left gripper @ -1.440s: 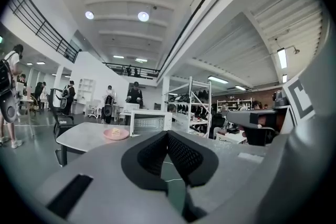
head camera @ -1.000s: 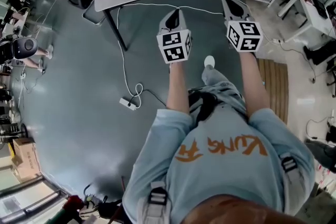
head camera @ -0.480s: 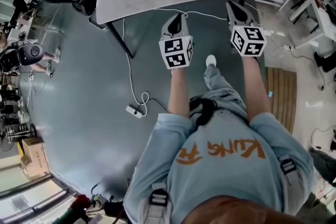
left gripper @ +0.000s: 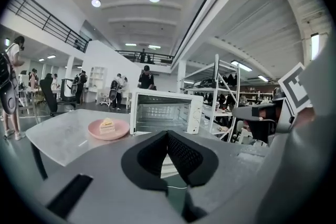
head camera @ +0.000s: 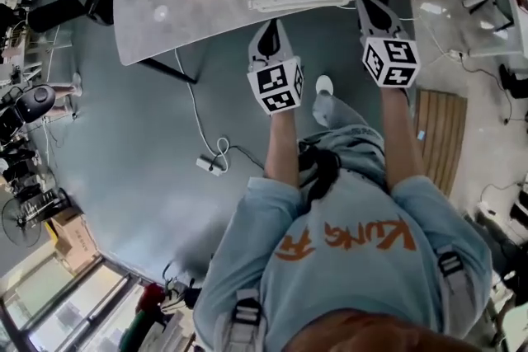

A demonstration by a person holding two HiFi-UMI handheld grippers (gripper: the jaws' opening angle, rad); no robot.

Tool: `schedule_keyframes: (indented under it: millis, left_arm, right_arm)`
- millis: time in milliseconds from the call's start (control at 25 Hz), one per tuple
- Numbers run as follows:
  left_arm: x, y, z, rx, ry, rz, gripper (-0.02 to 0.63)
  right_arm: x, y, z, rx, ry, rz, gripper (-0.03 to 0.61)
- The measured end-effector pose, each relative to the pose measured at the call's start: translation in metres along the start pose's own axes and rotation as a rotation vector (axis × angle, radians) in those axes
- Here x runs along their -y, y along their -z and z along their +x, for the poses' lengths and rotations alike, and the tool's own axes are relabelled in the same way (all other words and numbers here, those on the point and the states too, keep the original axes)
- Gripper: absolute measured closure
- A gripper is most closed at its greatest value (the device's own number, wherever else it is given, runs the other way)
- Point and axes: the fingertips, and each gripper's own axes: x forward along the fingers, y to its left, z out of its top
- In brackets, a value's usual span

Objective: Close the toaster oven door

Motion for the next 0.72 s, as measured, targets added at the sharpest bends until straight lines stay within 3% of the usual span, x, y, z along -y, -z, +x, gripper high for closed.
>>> schedule_keyframes:
  millis: [160,320,520,720]
  left_arm:
    - [-0.007,-0.027,0.049,-0.002,-0.011,0.030,0.612]
    - [-0.009,-0.028,0.074,-0.030,0.001,0.071,0.612]
    - [-0.022,-0.006,0.089,-0.078,0.010,0.101,0.612]
    - [-0.035,0.028,0.103,-0.158,0.019,0.184,0.612]
  right_arm:
    - [0.013,-0.017,0.050,0.002,-0.039,-0.005,0.580]
    - [0.018,-0.013,0.079,-0.011,-0.076,-0.018,0.580]
    - [0.007,0.004,0.104,-0.046,-0.115,-0.031,0.580]
    - [-0.004,0.022,0.119,-0.090,-0.154,-0.094,0.580]
